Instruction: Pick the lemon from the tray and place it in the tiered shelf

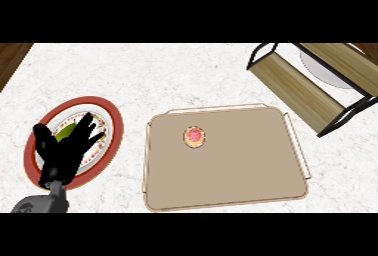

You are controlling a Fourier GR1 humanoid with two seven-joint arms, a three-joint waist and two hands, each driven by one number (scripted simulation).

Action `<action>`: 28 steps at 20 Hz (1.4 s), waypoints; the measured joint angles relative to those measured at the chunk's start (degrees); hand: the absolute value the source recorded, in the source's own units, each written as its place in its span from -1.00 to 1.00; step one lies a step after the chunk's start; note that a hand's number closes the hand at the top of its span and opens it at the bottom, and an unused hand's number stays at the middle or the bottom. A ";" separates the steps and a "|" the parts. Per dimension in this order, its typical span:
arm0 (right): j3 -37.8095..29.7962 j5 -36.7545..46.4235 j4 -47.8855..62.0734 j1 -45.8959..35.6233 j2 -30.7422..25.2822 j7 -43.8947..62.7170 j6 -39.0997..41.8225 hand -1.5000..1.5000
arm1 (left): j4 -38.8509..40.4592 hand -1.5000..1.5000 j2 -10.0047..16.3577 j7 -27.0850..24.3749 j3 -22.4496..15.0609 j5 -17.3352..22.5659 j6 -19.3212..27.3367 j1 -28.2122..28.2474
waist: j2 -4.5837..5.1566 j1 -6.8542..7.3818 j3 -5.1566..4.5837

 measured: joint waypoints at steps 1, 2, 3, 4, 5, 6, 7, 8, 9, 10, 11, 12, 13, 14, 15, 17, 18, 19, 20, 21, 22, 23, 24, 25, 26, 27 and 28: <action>-0.07 -0.24 -0.12 0.54 0.08 -0.48 -0.62 1.00 | -0.43 0.00 0.14 0.51 0.14 0.23 -0.21 0.11 | -0.02 -0.05 -0.03; -0.39 -0.64 0.43 0.58 -0.40 -1.41 -1.04 1.00 | -0.05 0.00 0.19 0.47 0.32 0.33 -0.50 -0.09 | 0.01 -0.03 -0.03; -0.29 -0.91 -0.08 1.17 -0.09 -1.73 -1.35 1.00 | -0.08 0.00 0.14 0.73 0.36 0.16 -0.35 -0.07 | -0.05 -0.13 -0.02; -0.35 -1.28 -0.29 1.16 -0.14 -2.15 -1.40 1.00 | -0.19 0.00 -0.06 1.12 0.24 -0.28 0.19 -0.09 | -0.08 -0.16 0.01; -0.29 -1.56 -0.53 1.39 -0.20 -2.65 -1.43 1.00 | -0.34 0.00 -0.08 1.30 0.24 -0.37 0.17 -0.05 | -0.11 -0.20 -0.01; -0.13 -1.67 -0.81 1.68 -0.12 -2.75 -1.37 1.00 | -0.07 0.00 -0.19 0.58 0.36 -0.55 0.11 0.09 | -0.16 -0.27 0.00; -0.23 -1.75 -0.24 1.81 -0.16 -3.12 -2.13 1.00 | -1.15 0.00 -0.38 1.64 0.00 -0.71 0.45 0.21 | -0.12 -0.13 -0.03; -0.24 -1.98 -0.24 1.95 -0.15 -3.31 -2.25 1.00 | -1.48 0.00 -0.48 1.62 -0.11 -0.73 0.24 0.43 | -0.11 -0.15 -0.05; -0.19 -1.96 0.28 1.53 -0.49 -3.38 -2.05 1.00 | -0.94 0.00 -0.57 1.27 0.10 -0.73 0.14 0.27 | -0.08 -0.13 -0.04; 0.17 -1.82 0.45 1.08 -0.66 -3.21 -0.89 1.00 | -0.43 0.00 -0.37 1.76 0.43 -0.72 0.18 -0.29 | -0.12 -0.21 -0.02; 0.71 -1.46 0.77 0.73 -0.69 -2.89 0.28 1.00 | -0.22 0.00 -0.34 1.35 0.66 -0.64 -0.05 -0.27 | -0.13 -0.23 -0.04; 0.55 -1.65 1.20 0.79 -1.29 -3.36 0.51 1.00 | -0.08 0.00 -0.34 1.49 0.85 -0.60 -0.07 -0.45 | -0.11 -0.21 -0.06; 0.17 -1.82 0.71 1.47 -1.25 -3.05 -0.87 1.00 | -0.08 0.00 -0.47 1.21 0.83 -0.73 -0.06 -0.29 | -0.13 -0.26 -0.05; -0.40 -1.96 0.33 1.27 -1.33 -2.36 -2.31 -1.00 | 0.25 0.00 -0.53 0.53 0.94 -0.74 -0.26 -0.29 | -0.10 -0.23 -0.01; -0.84 -2.07 -0.17 1.33 -1.13 -1.71 -3.85 -1.00 | 0.46 0.00 -0.48 0.74 1.12 -0.76 -0.19 -0.54 | -0.11 -0.23 0.01; -1.99 -2.64 -1.50 2.10 -1.17 -1.44 -7.21 -1.00 | -0.05 0.00 -0.67 0.61 0.96 -0.85 -0.21 -0.18 | -0.11 -0.25 -0.02; -2.53 -3.01 -2.34 2.51 -1.16 -1.35 -8.47 -1.00 | -0.09 0.00 -0.93 0.45 0.95 -1.03 0.08 -0.01 | -0.16 -0.32 0.00; -2.94 -3.28 -2.82 2.89 -0.94 -1.36 -9.88 -1.00 | -0.08 0.00 -0.76 0.71 1.10 -0.82 -0.23 -0.14 | -0.15 -0.32 -0.02; -3.56 -3.76 -3.24 2.90 -1.12 -1.53 -10.96 -1.00 | -0.07 0.00 -0.76 0.31 1.15 -0.68 -0.61 -0.02 | -0.12 -0.29 -0.03; -4.17 -4.29 -3.83 3.00 -0.92 -1.63 -12.30 -1.00 | 0.14 0.00 -0.94 -0.29 1.14 -0.80 -0.64 0.10 | -0.14 -0.30 0.00; -4.74 -4.64 -4.00 2.52 -0.83 -1.75 -13.78 -1.00 | 0.01 0.00 -0.93 0.18 1.05 -0.78 -0.70 -0.11 | -0.07 -0.14 0.01; -5.20 -5.29 -4.80 2.33 -0.36 -1.85 -14.80 -1.00 | 0.54 0.00 -0.66 0.11 1.34 -0.80 -0.87 -0.37 | -0.10 -0.22 0.02; -5.75 -5.84 -5.56 2.21 -0.25 -2.00 -15.92 -1.00 | 0.60 0.00 -0.77 -0.17 1.24 -1.17 -0.66 -0.30 | -0.14 -0.25 0.04; -6.39 -6.42 -6.14 2.13 -0.21 -2.12 -17.02 -1.00 | 0.38 0.00 -0.76 0.08 1.27 -1.00 -0.82 -0.27 | -0.15 -0.23 0.02; -7.08 -7.14 -6.90 2.42 0.06 -2.52 -18.50 -1.00 | 0.61 0.00 -0.82 -0.26 1.36 -1.06 -0.84 -0.25 | -0.16 -0.27 0.03; -7.53 -7.57 -7.41 2.20 0.33 -2.70 -19.77 -1.00 | 0.69 0.00 -0.89 -0.07 1.26 -1.45 -0.49 -0.39 | -0.15 -0.24 0.07; -8.09 -7.99 -8.13 2.03 0.31 -2.77 -20.90 -1.00 | 0.92 0.00 -0.75 -0.33 1.51 -1.28 -0.78 -0.45 | -0.16 -0.27 0.06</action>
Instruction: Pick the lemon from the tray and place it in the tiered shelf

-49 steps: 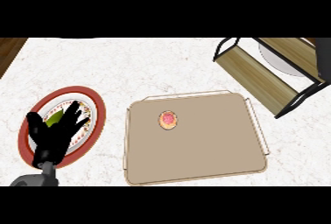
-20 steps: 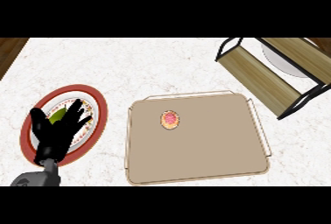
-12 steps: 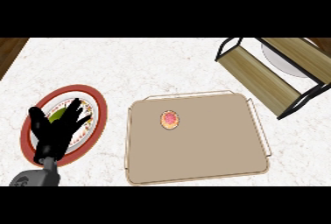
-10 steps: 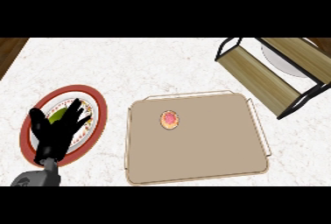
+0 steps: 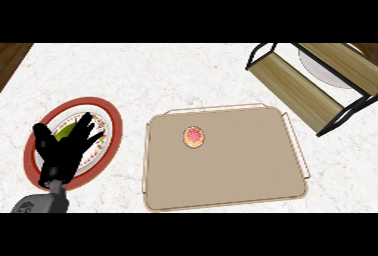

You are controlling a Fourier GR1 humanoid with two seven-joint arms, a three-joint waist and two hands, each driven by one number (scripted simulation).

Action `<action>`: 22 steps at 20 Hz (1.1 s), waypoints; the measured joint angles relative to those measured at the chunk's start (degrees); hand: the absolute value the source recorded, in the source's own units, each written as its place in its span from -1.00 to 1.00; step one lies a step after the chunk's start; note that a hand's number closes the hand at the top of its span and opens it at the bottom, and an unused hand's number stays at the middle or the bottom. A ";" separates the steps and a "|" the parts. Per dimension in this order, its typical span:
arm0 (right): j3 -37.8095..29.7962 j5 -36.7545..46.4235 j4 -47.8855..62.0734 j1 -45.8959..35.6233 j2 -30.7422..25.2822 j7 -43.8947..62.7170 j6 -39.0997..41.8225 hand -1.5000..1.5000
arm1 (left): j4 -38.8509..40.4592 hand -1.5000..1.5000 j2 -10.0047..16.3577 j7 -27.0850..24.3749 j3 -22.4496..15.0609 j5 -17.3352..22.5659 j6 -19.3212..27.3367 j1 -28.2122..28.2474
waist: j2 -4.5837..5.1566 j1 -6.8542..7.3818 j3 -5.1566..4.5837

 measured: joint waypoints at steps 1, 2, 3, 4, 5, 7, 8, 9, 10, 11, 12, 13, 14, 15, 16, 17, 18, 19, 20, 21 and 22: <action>-0.52 -0.21 -0.52 -0.09 0.05 -0.14 -1.55 -1.00 | -0.14 0.00 -0.28 -0.29 -0.14 -0.14 0.13 0.17 | 0.00 0.07 0.01; -0.75 -0.09 -1.14 -0.73 -0.21 0.08 -2.35 -1.00 | 0.32 0.00 -0.24 -0.17 0.13 -0.20 0.29 -0.13 | -0.02 0.00 0.05; -0.94 0.23 -1.91 -0.51 -0.48 0.29 -3.27 -1.00 | 0.22 0.00 -0.16 -0.22 0.24 -0.12 0.12 -0.04 | -0.07 -0.08 0.01; -1.03 0.78 -2.52 -0.19 -0.49 0.52 -4.58 -1.00 | -0.04 0.00 -0.14 0.29 0.21 -0.03 0.04 -0.03 | -0.09 -0.10 -0.01; -1.15 1.20 -3.61 0.23 -0.94 0.69 -5.18 -1.00 | -0.14 0.00 -0.11 0.57 0.35 0.08 0.05 0.06 | -0.14 -0.26 -0.02; -1.07 3.23 -5.31 1.08 -2.09 1.93 -5.64 -1.00 | -0.17 0.00 -0.10 0.04 0.53 0.12 -0.19 0.47 | -0.24 -0.55 -0.07; -1.03 4.42 -6.25 1.12 -3.00 2.94 -5.29 -1.00 | -0.30 0.00 -0.15 0.20 0.63 -0.02 0.16 0.63 | -0.32 -0.73 -0.06; -1.19 5.49 -7.52 1.72 -3.55 4.00 -5.18 -1.00 | -0.49 0.00 -0.18 0.40 0.68 -0.03 0.25 0.82 | -0.41 -0.92 -0.07; -1.21 6.76 -9.11 2.20 -3.80 5.26 -5.09 -1.00 | -0.66 0.00 -0.25 0.50 0.71 -0.14 0.47 1.04 | -0.50 -1.11 -0.07; -1.40 7.83 -10.74 3.11 -4.00 5.97 -5.12 -1.00 | -0.21 0.00 -0.09 0.17 1.11 0.06 0.26 1.02 | -0.55 -1.32 -0.08; -1.83 8.56 -12.71 3.99 -4.35 6.28 -5.15 -1.00 | -0.33 0.00 0.10 -0.04 1.27 0.35 -0.20 1.30 | -0.61 -1.50 -0.09; -2.32 9.12 -14.96 4.79 -4.62 6.72 -4.94 -1.00 | -0.22 0.00 0.41 0.00 1.51 0.54 -0.53 1.41 | -0.69 -1.77 -0.10; -2.94 9.74 -17.17 5.58 -4.81 7.33 -4.54 -1.00 | -0.31 0.00 0.39 0.14 1.59 0.57 -0.49 1.58 | -0.77 -1.95 -0.10; -3.79 9.84 -19.47 6.41 -5.39 7.82 -3.95 -1.00 | -0.55 0.00 0.27 -0.05 1.61 0.57 -0.43 1.96 | -0.86 -2.17 -0.10; -4.40 9.72 -22.20 7.38 -5.58 8.34 -3.14 -1.00 | -0.68 0.00 0.02 -0.04 1.62 0.22 0.18 2.15 | -0.94 -2.35 -0.07; -5.07 9.46 -24.99 8.30 -5.60 8.79 -2.40 -1.00 | -0.65 0.00 -0.06 -0.04 1.62 -0.04 0.48 2.21 | -1.00 -2.48 -0.04; -5.73 9.05 -28.09 9.74 -5.35 9.11 -1.76 -1.00 | -0.49 0.00 0.26 -0.16 1.90 0.22 0.00 2.22 | -1.02 -2.63 -0.06; -6.30 8.63 -30.81 10.85 -5.33 9.60 -0.63 -1.00 | -0.40 0.00 0.29 -0.40 2.00 0.31 -0.23 2.26 | -1.02 -2.66 -0.06; -6.97 7.95 -33.81 12.33 -5.13 10.00 0.57 -1.00 | -0.72 0.00 0.13 -0.37 2.03 0.37 -0.10 2.60 | -1.10 -2.84 -0.07; -7.46 7.46 -36.93 13.57 -5.00 10.41 1.91 -1.00 | -0.82 0.00 0.16 -0.56 2.08 0.50 -0.35 2.87 | -1.16 -3.01 -0.07; -8.09 6.45 -40.01 15.01 -4.85 10.65 3.51 -1.00 | -1.29 0.00 0.07 -0.54 2.12 0.54 -0.19 3.22 | -1.21 -3.12 -0.10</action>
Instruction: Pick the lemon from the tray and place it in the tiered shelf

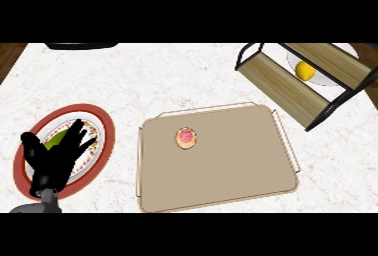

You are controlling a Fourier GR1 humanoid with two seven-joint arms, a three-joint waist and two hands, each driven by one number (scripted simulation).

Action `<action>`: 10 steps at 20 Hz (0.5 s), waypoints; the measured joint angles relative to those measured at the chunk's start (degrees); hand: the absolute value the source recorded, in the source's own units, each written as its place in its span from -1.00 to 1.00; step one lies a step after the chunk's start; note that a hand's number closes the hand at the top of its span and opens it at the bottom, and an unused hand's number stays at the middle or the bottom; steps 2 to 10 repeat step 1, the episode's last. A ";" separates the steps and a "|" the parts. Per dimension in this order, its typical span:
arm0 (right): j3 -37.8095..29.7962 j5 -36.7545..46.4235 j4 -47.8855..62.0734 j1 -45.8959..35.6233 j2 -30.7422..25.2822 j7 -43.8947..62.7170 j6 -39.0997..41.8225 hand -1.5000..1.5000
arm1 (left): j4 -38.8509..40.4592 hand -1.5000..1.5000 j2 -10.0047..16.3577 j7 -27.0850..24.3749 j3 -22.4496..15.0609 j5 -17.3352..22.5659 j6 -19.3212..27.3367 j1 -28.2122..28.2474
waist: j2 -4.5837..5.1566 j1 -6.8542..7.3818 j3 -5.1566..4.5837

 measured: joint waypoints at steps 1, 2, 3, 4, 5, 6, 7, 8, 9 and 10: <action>-0.26 -0.72 -3.13 1.36 0.03 0.12 1.79 -1.00 | -0.69 0.00 -0.45 0.15 -0.31 -0.17 0.38 0.39 | -0.02 0.00 0.01; -0.26 -0.72 -3.13 1.36 0.03 0.12 1.79 -1.00 | -0.69 0.00 -0.45 0.15 -0.31 -0.17 0.38 0.39 | -0.02 0.00 0.01; -0.26 -0.72 -3.13 1.36 0.03 0.12 1.79 -1.00 | -0.69 0.00 -0.45 0.15 -0.31 -0.17 0.38 0.39 | -0.02 0.00 0.01; -0.26 -0.72 -3.13 1.36 0.03 0.12 1.79 -1.00 | -0.69 0.00 -0.45 0.15 -0.31 -0.17 0.38 0.39 | -0.02 0.00 0.01; -0.26 -0.72 -3.13 1.36 0.03 0.12 1.79 -1.00 | -0.69 0.00 -0.45 0.15 -0.31 -0.17 0.38 0.39 | -0.02 0.00 0.01; -0.26 -0.72 -3.13 1.36 0.03 0.12 1.79 -1.00 | -0.69 0.00 -0.45 0.15 -0.31 -0.17 0.38 0.39 | -0.02 0.00 0.01; -0.26 -0.72 -3.13 1.36 0.03 0.12 1.79 -1.00 | -0.69 0.00 -0.45 0.15 -0.31 -0.17 0.38 0.39 | -0.02 0.00 0.01; -0.26 -0.72 -3.13 1.36 0.03 0.12 1.79 -1.00 | -0.69 0.00 -0.45 0.15 -0.31 -0.17 0.38 0.39 | -0.02 0.00 0.01; -0.26 -0.72 -3.13 1.36 0.03 0.12 1.79 -1.00 | -0.69 0.00 -0.45 0.15 -0.31 -0.17 0.38 0.39 | -0.02 0.00 0.01; -0.26 -0.72 -3.13 1.36 0.03 0.12 1.79 -1.00 | -0.69 0.00 -0.45 0.15 -0.31 -0.17 0.38 0.39 | -0.02 0.00 0.01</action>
